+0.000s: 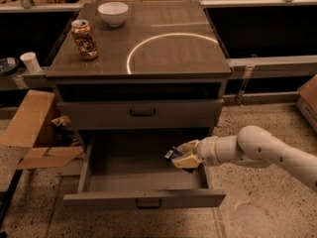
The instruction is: Place rxbar blueberry into middle drawer
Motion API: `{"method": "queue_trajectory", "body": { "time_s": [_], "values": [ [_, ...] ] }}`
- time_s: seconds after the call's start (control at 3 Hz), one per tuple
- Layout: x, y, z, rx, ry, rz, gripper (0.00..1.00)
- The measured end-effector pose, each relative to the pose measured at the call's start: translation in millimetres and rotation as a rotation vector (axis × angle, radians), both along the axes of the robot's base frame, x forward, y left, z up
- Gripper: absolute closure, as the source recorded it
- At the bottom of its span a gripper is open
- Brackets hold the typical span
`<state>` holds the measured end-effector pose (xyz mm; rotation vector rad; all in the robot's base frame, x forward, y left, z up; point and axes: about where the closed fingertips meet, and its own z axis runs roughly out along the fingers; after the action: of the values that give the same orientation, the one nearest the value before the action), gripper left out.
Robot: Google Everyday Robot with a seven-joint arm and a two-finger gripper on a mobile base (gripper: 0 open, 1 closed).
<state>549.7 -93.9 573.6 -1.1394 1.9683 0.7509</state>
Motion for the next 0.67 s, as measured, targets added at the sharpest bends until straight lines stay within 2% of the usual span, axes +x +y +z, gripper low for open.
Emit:
{"method": "queue_trajectory", "body": {
  "time_s": [0.67],
  "values": [
    [39.8,3.3,-108.5,0.006,0.116,-0.018,1.0]
  ]
}}
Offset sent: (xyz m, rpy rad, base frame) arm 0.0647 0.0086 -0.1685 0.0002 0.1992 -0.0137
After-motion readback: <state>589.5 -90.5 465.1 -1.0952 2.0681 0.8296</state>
